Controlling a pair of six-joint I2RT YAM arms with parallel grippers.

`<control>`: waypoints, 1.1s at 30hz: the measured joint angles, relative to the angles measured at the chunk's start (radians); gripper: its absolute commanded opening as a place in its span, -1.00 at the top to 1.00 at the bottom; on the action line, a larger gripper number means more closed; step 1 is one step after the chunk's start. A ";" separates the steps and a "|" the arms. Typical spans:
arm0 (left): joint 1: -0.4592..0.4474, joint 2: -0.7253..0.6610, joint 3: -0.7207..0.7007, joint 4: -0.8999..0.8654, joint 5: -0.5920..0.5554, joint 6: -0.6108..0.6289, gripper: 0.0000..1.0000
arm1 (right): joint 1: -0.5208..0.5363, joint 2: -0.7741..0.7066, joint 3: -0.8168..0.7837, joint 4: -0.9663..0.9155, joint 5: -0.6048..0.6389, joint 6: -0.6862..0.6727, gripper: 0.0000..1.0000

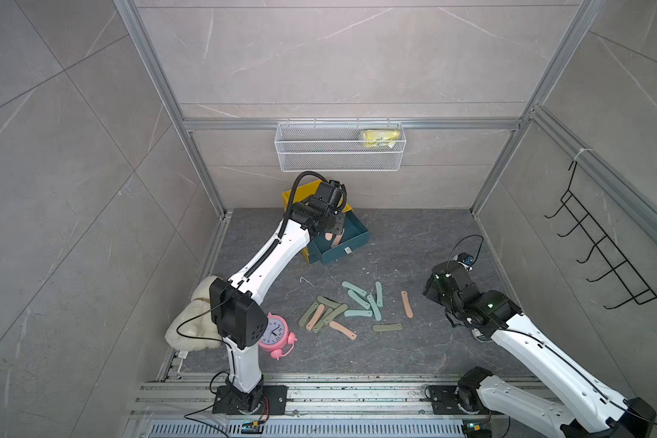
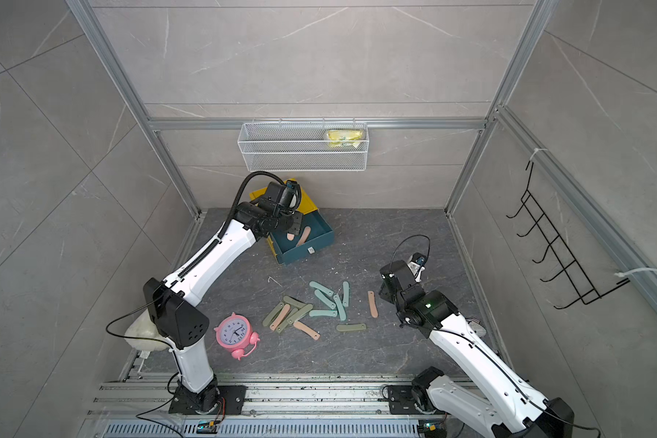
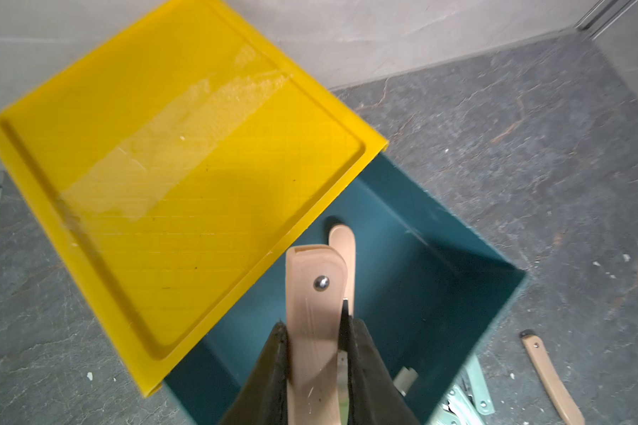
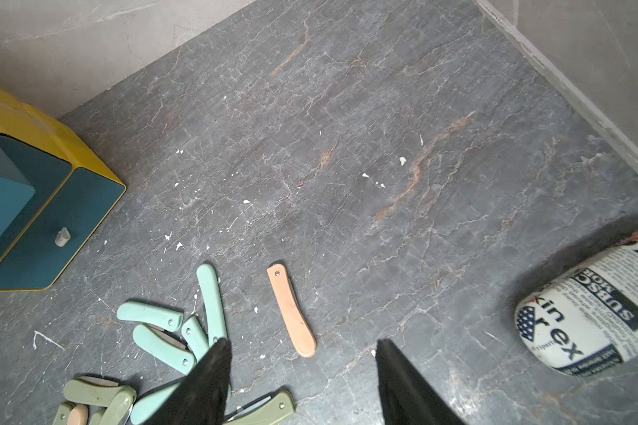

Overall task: Place the fruit knives into the drawer by color
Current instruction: Place the fruit knife in the drawer.

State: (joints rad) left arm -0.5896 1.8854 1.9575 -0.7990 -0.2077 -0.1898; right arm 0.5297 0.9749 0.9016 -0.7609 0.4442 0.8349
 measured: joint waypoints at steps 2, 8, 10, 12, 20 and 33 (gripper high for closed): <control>0.000 0.019 0.000 -0.005 0.009 0.001 0.57 | 0.000 0.007 0.000 0.002 -0.002 0.000 -0.29; -0.005 0.039 0.001 -0.011 0.034 0.006 0.01 | 0.000 0.040 0.003 0.003 -0.024 -0.001 -0.31; -0.004 0.039 0.002 -0.008 0.037 0.007 -0.13 | 0.000 0.054 0.008 0.003 -0.031 -0.004 -0.31; 0.000 0.039 0.002 -0.008 0.042 0.010 -0.21 | 0.000 0.064 0.009 0.004 -0.038 -0.008 -0.31; 0.014 0.033 0.049 0.000 0.074 0.000 -0.65 | 0.000 0.114 0.011 0.010 -0.073 -0.027 -0.35; 0.016 -0.403 -0.262 0.220 0.206 -0.107 -0.99 | -0.008 0.362 -0.034 0.111 -0.159 -0.026 -0.29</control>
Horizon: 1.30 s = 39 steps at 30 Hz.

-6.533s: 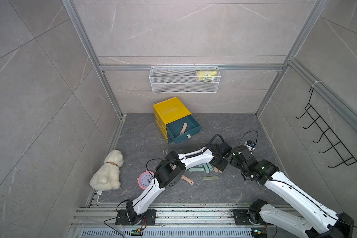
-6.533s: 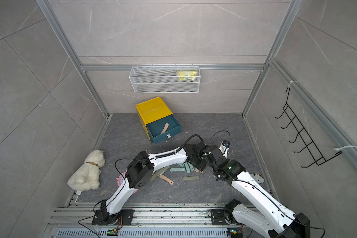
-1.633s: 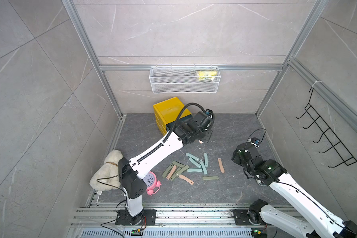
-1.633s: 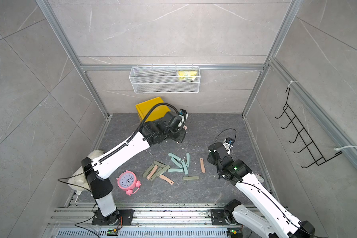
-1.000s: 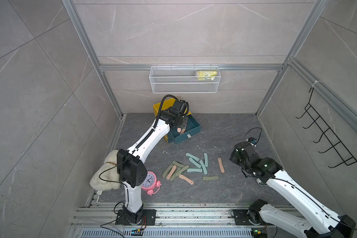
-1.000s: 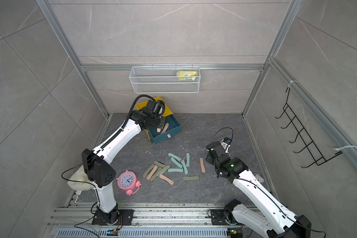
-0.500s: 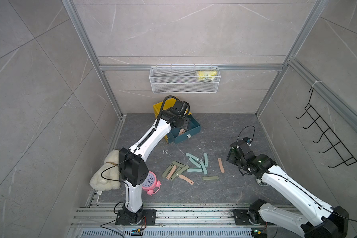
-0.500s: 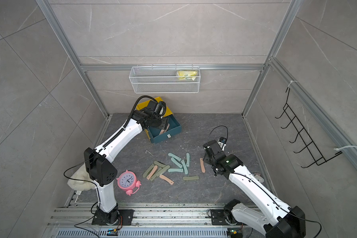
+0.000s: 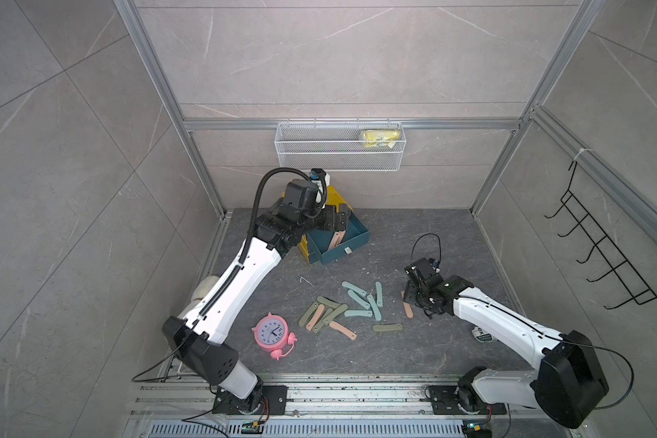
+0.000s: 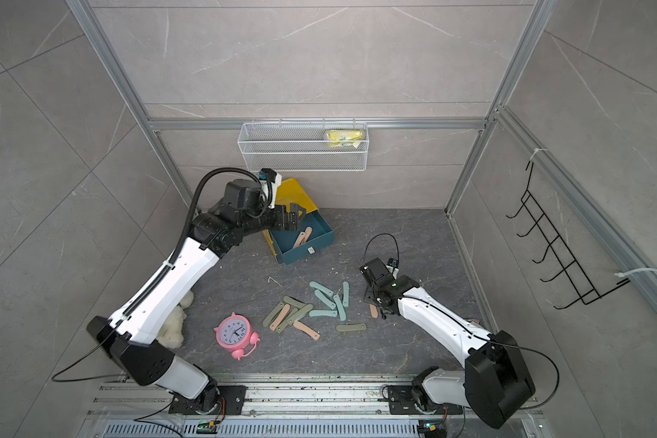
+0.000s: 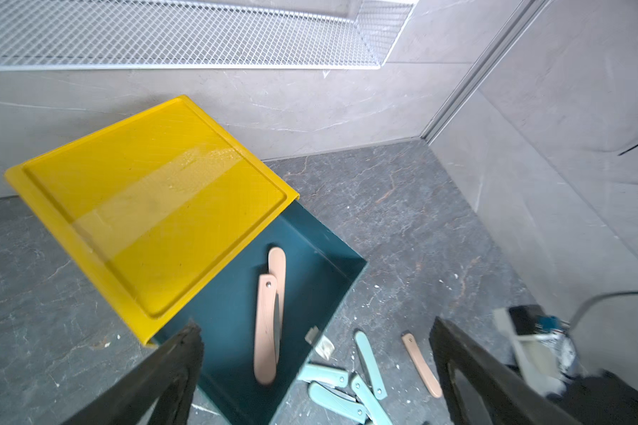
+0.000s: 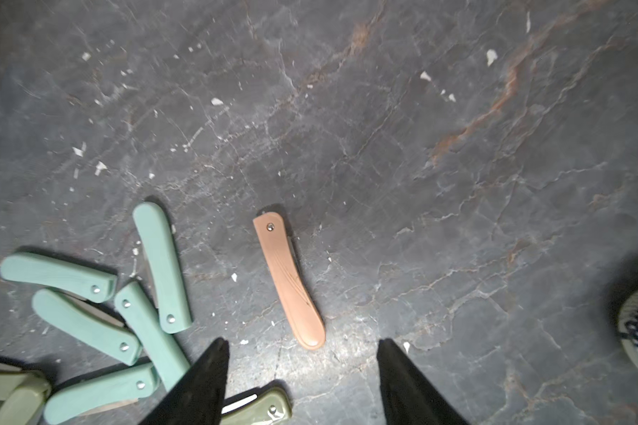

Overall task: Place the fruit knives into the drawer by color
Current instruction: Place the fruit knife in the drawer, then pick up the fruit knife from the center of the board.

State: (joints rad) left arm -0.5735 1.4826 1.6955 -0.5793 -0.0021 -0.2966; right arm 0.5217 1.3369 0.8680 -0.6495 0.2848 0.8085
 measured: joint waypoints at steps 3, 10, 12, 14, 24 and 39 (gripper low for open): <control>0.000 -0.116 -0.163 0.077 0.013 -0.034 -0.99 | -0.020 0.059 -0.001 0.024 -0.010 -0.005 -0.26; 0.000 -0.280 -0.509 0.179 0.030 -0.114 -0.99 | -0.061 0.206 -0.001 0.089 -0.071 -0.042 -0.21; 0.000 -0.306 -0.571 0.188 0.027 -0.133 -0.99 | -0.067 0.240 -0.001 0.101 -0.083 -0.050 -0.20; 0.000 -0.329 -0.616 0.192 0.019 -0.150 -0.99 | -0.068 0.262 0.000 0.109 -0.092 -0.057 -0.17; 0.000 -0.452 -0.726 0.237 -0.023 -0.174 -0.99 | -0.074 0.309 0.018 0.132 -0.098 -0.074 0.26; 0.000 -0.501 -0.791 0.206 -0.094 -0.251 -0.99 | -0.085 0.317 0.035 0.148 -0.115 -0.080 0.76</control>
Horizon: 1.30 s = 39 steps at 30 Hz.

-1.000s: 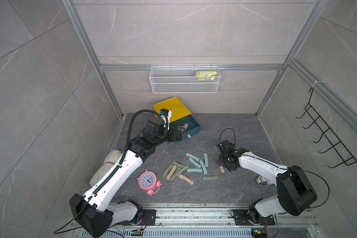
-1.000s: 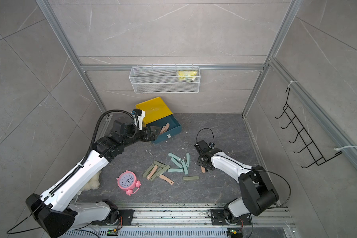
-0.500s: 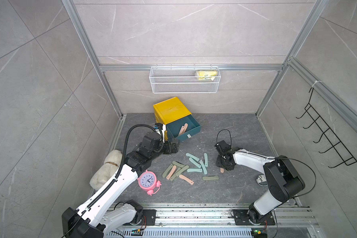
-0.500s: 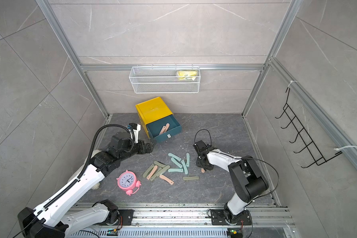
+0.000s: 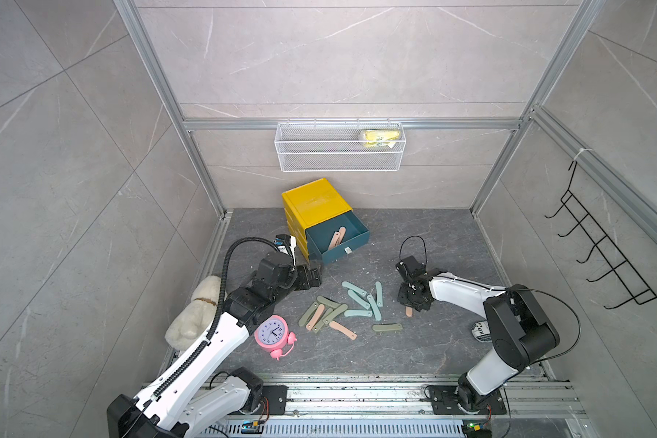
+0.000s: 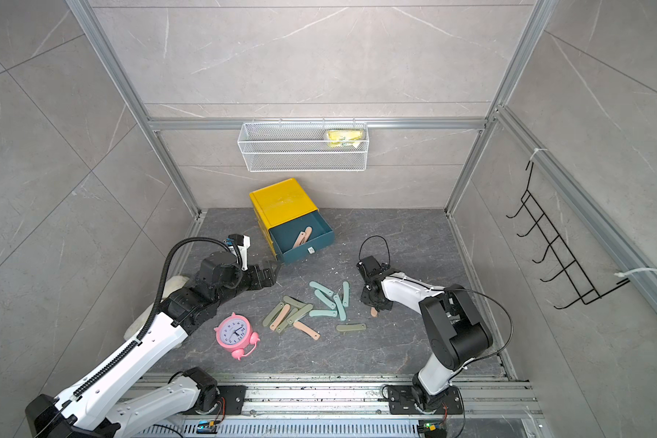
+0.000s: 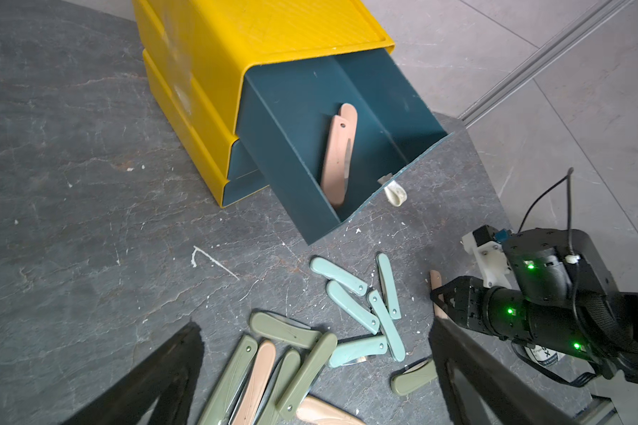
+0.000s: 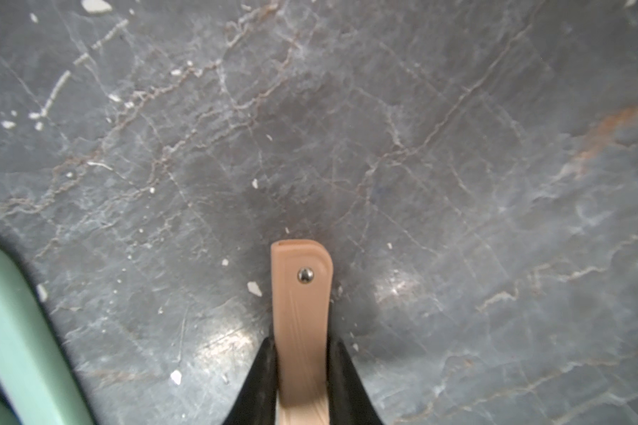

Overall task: Place the fruit knives into the drawer by color
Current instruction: Pick up the fruit knife from the center of the board, then place the fruit knife in the drawer.

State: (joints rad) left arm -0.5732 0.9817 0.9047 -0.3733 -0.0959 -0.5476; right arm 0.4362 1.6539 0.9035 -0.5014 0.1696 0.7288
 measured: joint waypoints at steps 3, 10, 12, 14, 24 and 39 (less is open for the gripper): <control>0.000 -0.009 -0.026 -0.005 0.001 -0.021 -0.99 | 0.000 -0.029 0.000 -0.002 -0.003 -0.011 0.79; 0.000 -0.021 -0.065 -0.011 -0.007 -0.067 -0.99 | 0.001 -0.212 0.063 -0.055 -0.003 -0.050 0.80; 0.000 -0.034 -0.080 -0.021 -0.013 -0.073 -0.99 | 0.007 -0.260 0.112 -0.079 -0.005 -0.061 0.80; 0.000 -0.049 -0.084 -0.044 -0.031 -0.075 -0.99 | 0.031 -0.298 0.187 -0.109 -0.004 -0.075 0.79; 0.000 -0.092 -0.084 -0.126 -0.086 -0.075 -0.99 | 0.264 -0.078 0.874 -0.200 0.028 -0.163 0.76; 0.000 -0.117 -0.113 -0.179 -0.077 -0.097 -0.99 | 0.280 0.692 1.792 -0.548 0.045 -0.209 0.38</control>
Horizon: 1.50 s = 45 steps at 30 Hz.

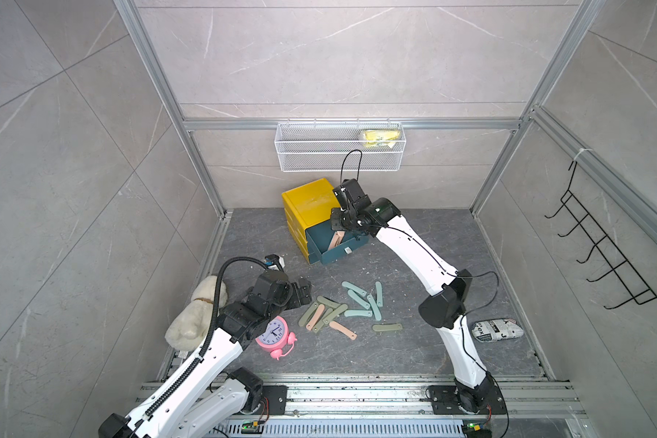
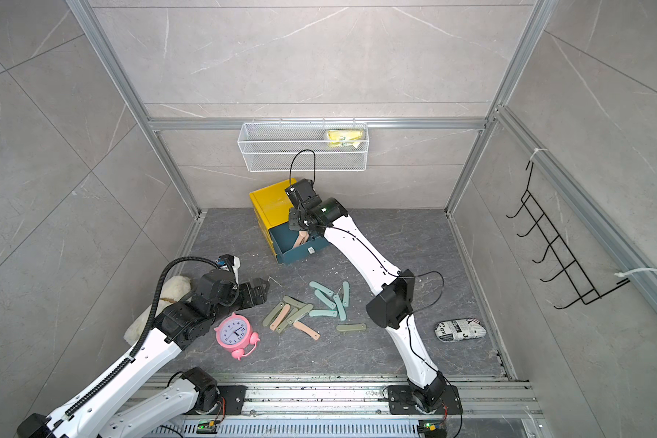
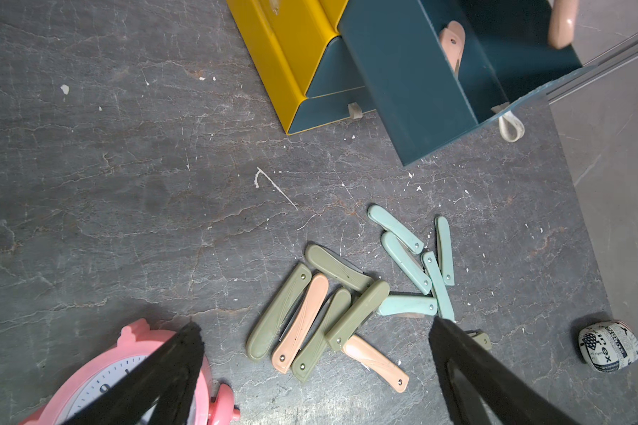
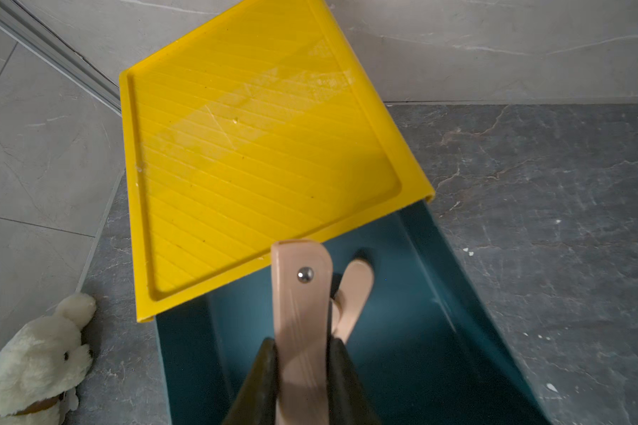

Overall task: Place the fruit knives into the drawer by color
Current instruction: Place the fruit knife in the drawer, then pick up the fruit knife from the center of the board.

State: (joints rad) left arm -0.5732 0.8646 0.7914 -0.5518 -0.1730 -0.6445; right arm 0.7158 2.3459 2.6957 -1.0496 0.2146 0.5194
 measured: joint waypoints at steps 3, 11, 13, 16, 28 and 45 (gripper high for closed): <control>0.000 0.000 -0.001 -0.002 0.000 -0.002 -0.99 | 0.000 0.103 0.213 -0.085 0.003 -0.005 0.10; 0.000 0.006 -0.001 -0.002 0.015 0.000 -0.99 | 0.000 0.146 0.312 -0.172 0.006 0.004 0.01; 0.000 0.011 -0.001 -0.002 0.029 0.001 -0.99 | 0.000 0.146 0.299 -0.174 0.006 0.004 0.00; 0.000 0.026 0.004 -0.004 0.069 0.004 -0.99 | 0.000 0.131 0.283 -0.174 0.006 0.004 -0.01; -0.111 0.108 0.028 -0.011 0.183 0.005 -0.94 | 0.046 -0.425 -0.429 0.075 0.051 0.001 -0.12; -0.191 0.536 0.030 0.019 0.093 0.077 -0.11 | 0.047 -0.863 -1.276 0.418 0.052 0.093 -0.09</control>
State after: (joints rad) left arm -0.7643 1.4002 0.8211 -0.5323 -0.0795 -0.5671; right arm 0.7628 1.4830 1.4200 -0.6319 0.2668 0.6125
